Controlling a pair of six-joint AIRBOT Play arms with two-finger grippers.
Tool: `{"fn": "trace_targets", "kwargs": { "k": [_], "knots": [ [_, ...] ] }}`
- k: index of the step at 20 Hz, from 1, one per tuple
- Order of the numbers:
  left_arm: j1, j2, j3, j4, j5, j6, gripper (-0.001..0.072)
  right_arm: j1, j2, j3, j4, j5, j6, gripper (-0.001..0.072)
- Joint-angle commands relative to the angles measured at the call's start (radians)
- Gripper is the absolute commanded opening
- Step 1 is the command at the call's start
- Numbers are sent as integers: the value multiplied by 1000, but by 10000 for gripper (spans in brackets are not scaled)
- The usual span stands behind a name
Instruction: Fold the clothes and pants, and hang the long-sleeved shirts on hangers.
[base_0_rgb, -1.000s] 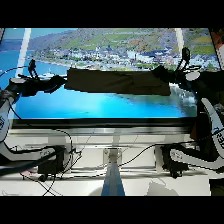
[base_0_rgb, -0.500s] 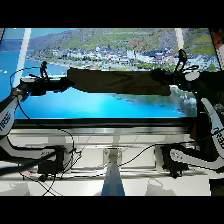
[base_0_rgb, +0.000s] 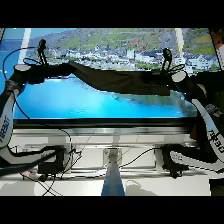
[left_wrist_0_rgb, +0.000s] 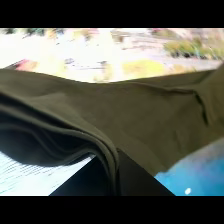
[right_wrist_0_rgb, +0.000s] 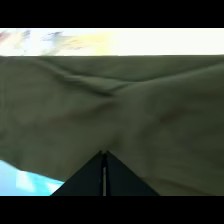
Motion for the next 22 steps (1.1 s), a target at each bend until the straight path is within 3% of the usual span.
{"fn": "trace_targets", "kwargs": {
  "k": [1,4,9,15,19,22],
  "knots": [
    [-45,165,30,171,-87,-47,11,127,-2,53,-2,-57,2,15],
    [-117,327,30,227,-93,-98,11,238,-33,118,-4,-87,30,15],
    [-150,529,30,240,-88,-101,12,444,-151,203,-2,-70,169,15],
    [-148,533,29,272,-84,-101,13,671,-203,254,-6,-72,169,15],
    [-153,493,28,262,-81,-102,12,628,-199,254,-101,-68,169,15],
    [-182,412,28,256,-77,-166,13,494,-175,254,-168,-50,169,15]
  ]
}}
